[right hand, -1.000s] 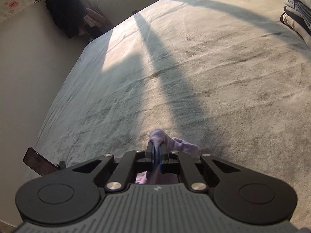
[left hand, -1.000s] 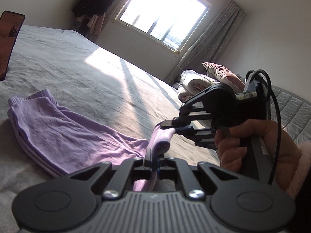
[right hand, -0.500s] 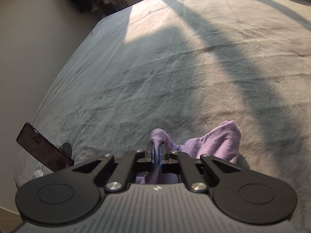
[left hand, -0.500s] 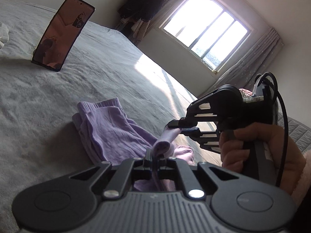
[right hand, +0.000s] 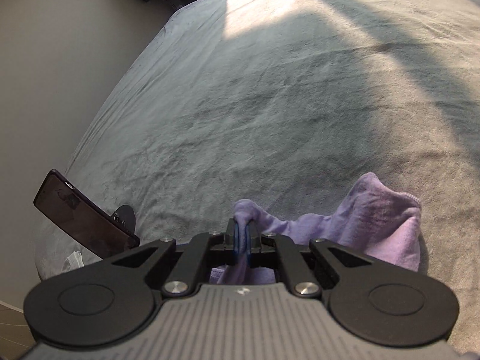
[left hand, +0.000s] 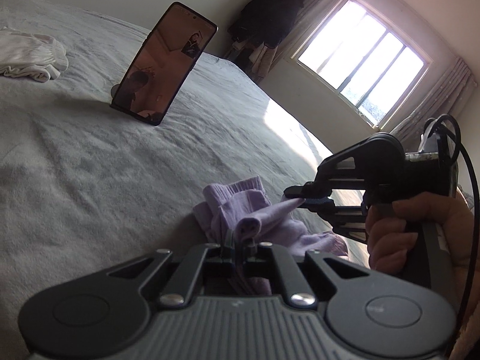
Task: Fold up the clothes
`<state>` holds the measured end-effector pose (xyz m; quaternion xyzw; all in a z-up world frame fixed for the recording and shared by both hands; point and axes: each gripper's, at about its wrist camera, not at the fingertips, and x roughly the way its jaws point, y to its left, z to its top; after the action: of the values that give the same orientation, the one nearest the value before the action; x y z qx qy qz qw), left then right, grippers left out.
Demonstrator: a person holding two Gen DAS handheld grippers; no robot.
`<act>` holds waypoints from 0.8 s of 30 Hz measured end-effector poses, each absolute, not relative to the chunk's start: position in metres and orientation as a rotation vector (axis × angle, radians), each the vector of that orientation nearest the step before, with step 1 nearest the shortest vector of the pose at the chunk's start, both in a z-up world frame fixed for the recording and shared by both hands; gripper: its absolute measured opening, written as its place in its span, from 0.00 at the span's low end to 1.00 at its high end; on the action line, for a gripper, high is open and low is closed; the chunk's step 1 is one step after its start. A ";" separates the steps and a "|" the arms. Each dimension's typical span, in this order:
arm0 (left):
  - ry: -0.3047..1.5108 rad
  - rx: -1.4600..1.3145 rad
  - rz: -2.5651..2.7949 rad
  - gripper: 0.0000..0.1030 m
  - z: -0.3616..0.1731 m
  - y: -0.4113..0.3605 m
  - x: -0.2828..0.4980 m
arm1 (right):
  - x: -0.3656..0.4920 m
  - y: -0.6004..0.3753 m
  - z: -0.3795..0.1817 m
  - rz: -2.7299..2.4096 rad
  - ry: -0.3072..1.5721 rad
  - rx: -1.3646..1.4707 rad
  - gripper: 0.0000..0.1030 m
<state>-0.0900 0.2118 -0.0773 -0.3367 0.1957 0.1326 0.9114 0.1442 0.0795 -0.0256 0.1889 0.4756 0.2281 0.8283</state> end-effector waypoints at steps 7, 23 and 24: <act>0.397 -0.588 0.313 0.25 -0.062 0.214 -0.089 | 0.140 0.041 -0.018 0.620 0.923 0.513 0.47; 0.602 -0.056 0.119 0.31 -0.037 0.190 0.001 | 0.087 -0.064 -0.043 0.538 0.785 0.527 0.48; 0.617 -0.046 0.125 0.30 -0.039 0.192 0.005 | 0.083 -0.066 -0.044 0.543 0.779 0.521 0.48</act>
<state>0.0051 0.1917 -0.0386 -0.0226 0.3035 0.0615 0.9506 0.0830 -0.0655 -0.0442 0.2481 0.3708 0.2586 0.8568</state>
